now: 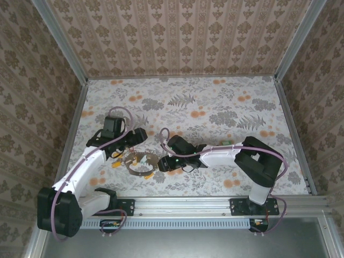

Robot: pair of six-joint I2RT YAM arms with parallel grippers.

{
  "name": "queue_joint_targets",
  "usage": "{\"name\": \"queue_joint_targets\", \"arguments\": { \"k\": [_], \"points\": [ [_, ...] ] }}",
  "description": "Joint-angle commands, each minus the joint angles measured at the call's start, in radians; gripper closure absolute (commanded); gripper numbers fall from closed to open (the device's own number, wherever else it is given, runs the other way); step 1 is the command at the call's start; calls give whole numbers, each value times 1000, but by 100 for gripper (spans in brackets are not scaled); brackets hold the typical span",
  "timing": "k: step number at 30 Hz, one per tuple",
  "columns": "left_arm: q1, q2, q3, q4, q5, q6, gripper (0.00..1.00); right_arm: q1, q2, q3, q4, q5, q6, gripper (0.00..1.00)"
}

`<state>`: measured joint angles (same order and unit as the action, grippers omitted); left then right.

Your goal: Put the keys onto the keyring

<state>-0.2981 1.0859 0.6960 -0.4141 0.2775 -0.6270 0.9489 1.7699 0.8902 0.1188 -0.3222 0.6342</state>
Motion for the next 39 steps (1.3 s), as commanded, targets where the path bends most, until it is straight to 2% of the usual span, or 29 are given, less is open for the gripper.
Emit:
{"name": "queue_joint_targets", "arguments": {
  "k": [1,9,14,22,30,39],
  "points": [
    [7,-23,-27,32,14,9,15,-6,17,21,-45,1,12,58],
    [6,-32,-43,44,19,8,15,-18,82,45,6,-40,27,58],
    [4,-50,-47,34,9,10,14,-28,102,48,29,-47,35,61],
    [4,-58,-44,29,6,12,14,-34,131,67,48,-67,35,76],
    [5,-56,-41,27,1,22,14,-35,159,91,54,-88,30,77],
    [5,-50,-36,21,-4,38,14,-39,124,80,36,-60,7,92]
  ]
}}
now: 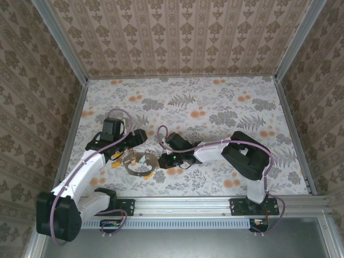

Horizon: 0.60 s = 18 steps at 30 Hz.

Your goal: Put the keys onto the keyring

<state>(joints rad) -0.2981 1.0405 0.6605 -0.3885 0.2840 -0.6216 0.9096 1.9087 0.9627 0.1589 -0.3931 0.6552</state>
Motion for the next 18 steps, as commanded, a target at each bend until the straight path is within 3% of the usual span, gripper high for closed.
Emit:
{"name": "queue_joint_targets", "arguments": {
  "k": [1,10,14,18],
  "points": [
    [5,-8,2,-7,-11,34,14,0,-28,3,-13,18,-24,94],
    [2,-35,15,-23,-14,46,22,-21,-314,-119,-15,28,-258,100],
    [-11,-60,32,-22,-2,70,30,-76,-479,-159,-34,-42,-351,100],
    [-29,-104,54,24,64,107,43,-158,-619,-153,-31,-155,-361,100]
  ]
}}
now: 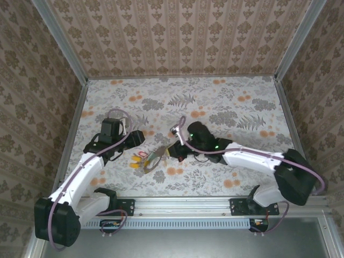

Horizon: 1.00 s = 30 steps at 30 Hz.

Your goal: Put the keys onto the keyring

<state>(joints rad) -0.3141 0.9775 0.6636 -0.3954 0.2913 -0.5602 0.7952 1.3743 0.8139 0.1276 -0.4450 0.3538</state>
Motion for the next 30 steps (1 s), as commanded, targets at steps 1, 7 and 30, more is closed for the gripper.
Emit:
{"name": "queue_joint_targets", "arguments": {
  "k": [1,7,30],
  "points": [
    [-22,-57,57,65,98,56,46,-62,-110,-1,17,-135,-47,100],
    [-128,-103,94,294,309,48,58,-110,-159,3,212,-241,74,100],
    [-260,-31,115,607,540,-33,69,-154,-25,-157,1075,-198,544,100]
  ]
}}
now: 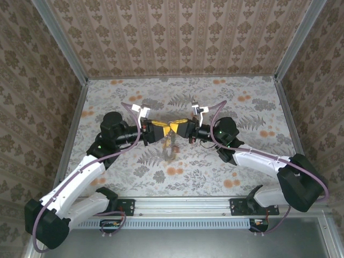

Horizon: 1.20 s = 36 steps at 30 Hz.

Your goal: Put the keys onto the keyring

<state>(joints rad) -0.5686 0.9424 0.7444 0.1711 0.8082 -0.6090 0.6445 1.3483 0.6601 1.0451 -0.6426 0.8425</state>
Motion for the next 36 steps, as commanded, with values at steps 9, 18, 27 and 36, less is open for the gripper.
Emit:
{"name": "queue_joint_targets", "arguments": {
  "k": [9,18,27,36],
  "points": [
    [-20,21,50,69,9,20,73,0,-23,-24,153,-14,48,100],
    [-23,67,94,79,56,28,80,0,-112,-33,26,-48,-24,100],
    [-73,95,125,42,62,64,86,0,-82,-13,84,-46,4,100],
    [-80,76,151,-27,75,147,100,0,-168,-11,-137,-18,-88,74]
  ]
}}
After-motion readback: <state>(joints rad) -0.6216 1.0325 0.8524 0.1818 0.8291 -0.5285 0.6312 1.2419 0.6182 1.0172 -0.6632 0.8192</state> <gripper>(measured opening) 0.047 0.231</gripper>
